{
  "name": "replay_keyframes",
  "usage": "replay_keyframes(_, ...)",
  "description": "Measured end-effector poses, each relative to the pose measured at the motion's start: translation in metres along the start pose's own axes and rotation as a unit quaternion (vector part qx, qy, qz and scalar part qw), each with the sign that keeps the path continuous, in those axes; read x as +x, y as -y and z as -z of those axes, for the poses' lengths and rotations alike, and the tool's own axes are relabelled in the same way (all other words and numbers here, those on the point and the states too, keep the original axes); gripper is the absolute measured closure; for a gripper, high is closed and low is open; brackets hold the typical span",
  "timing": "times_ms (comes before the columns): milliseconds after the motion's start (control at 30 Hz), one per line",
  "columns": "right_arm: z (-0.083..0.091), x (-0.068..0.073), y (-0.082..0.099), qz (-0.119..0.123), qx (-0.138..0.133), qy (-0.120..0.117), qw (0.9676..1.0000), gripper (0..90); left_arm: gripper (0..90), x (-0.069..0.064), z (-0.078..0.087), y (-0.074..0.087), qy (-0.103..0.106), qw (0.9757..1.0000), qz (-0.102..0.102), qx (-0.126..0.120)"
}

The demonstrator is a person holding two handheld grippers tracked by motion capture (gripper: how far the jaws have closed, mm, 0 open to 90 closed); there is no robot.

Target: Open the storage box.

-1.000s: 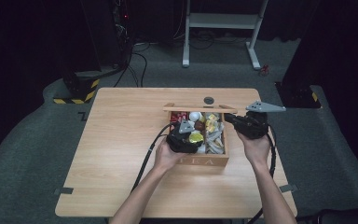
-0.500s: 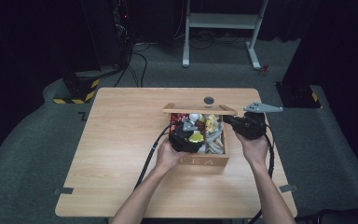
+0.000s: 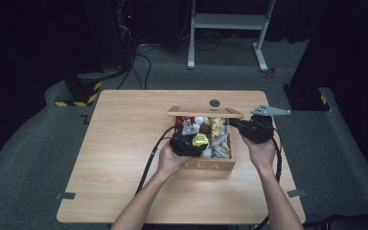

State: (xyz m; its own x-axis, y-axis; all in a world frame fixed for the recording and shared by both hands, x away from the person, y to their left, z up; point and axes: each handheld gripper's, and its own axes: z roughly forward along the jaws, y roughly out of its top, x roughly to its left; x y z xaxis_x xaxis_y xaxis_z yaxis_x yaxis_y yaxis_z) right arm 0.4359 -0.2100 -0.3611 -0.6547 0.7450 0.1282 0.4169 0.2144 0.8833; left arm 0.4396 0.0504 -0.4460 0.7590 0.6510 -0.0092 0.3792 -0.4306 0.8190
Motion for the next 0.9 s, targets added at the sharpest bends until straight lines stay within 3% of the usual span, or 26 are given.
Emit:
replay_keyframes(233,0.000,0.000,0.000,-0.001,-0.002,0.001,1.0000,90.0,37.7,0.005,0.013,0.003,-0.005,0.9999,-0.001,-0.011)
replay_keyframes(433,0.000,0.000,0.000,-0.002,-0.003,0.001,1.0000,90.0,37.7,0.011,0.028,0.003,0.013,0.9988,0.031,-0.035)
replay_keyframes(700,0.000,0.000,0.000,-0.001,-0.003,0.001,1.0000,90.0,37.7,0.012,0.038,0.004,0.009,0.9989,0.024,-0.040)
replay_keyframes(900,-0.001,0.001,0.001,0.000,-0.002,0.002,1.0000,90.0,37.7,0.017,0.050,0.012,0.019,0.9973,0.044,-0.055)
